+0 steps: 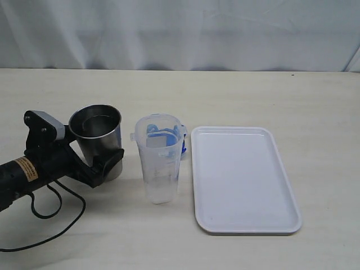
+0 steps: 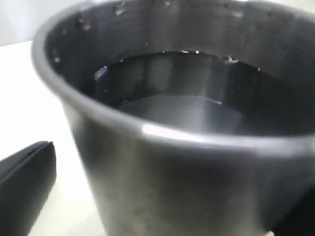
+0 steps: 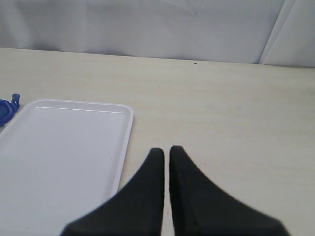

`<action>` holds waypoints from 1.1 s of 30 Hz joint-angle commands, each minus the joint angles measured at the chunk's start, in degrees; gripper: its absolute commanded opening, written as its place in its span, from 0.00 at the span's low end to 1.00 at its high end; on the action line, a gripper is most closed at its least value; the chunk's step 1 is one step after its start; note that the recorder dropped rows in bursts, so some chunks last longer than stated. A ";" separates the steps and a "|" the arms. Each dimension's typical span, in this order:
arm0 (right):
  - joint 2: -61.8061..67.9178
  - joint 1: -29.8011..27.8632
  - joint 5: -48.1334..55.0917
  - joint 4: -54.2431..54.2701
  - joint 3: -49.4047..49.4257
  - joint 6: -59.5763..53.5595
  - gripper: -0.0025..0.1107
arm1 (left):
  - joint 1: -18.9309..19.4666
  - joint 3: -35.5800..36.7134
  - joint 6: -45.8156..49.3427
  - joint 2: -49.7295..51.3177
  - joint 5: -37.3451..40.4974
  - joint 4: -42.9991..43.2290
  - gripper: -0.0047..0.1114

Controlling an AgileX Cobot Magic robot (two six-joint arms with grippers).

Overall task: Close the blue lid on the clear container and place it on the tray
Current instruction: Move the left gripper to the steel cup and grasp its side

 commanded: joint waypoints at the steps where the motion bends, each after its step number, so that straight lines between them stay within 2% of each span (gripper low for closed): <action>1: -0.24 -0.39 -0.05 0.04 0.18 -0.42 0.06 | 0.03 -0.42 -0.02 0.25 -0.87 -0.02 0.92; 11: -0.24 -0.39 -0.05 0.04 0.18 -0.42 0.06 | 0.03 -2.60 -1.42 0.36 -0.87 1.54 0.92; 33: -0.24 -0.39 -0.05 0.04 0.18 -0.42 0.06 | 0.03 -2.74 -1.53 1.81 -0.87 2.83 0.92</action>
